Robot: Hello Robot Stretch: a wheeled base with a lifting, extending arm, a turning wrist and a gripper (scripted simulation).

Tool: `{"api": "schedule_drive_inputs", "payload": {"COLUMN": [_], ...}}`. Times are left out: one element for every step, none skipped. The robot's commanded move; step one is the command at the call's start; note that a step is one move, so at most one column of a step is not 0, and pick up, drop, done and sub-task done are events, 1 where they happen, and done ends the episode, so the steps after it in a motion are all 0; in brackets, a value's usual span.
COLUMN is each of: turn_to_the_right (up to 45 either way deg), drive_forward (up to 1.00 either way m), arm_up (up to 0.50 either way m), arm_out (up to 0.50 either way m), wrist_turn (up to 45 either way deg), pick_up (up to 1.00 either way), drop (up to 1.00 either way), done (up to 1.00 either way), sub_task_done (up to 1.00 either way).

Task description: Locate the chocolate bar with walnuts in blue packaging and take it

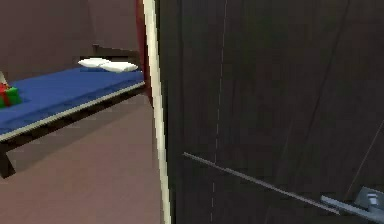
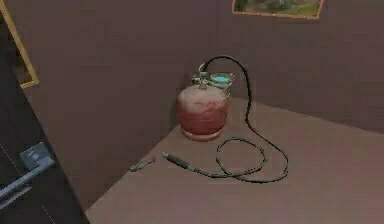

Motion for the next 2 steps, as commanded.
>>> {"api": "schedule_drive_inputs", "payload": {"turn_to_the_right": [-33.0, 0.0], "drive_forward": [0.00, 0.50], "arm_up": [0.00, 0.00], "arm_out": [0.00, 0.00], "wrist_turn": [0.0, 0.0], "pick_up": [0.00, 0.00], "drop": [0.00, 0.00], "done": [0.00, 0.00], "sub_task_done": [0.00, 0.00]}}
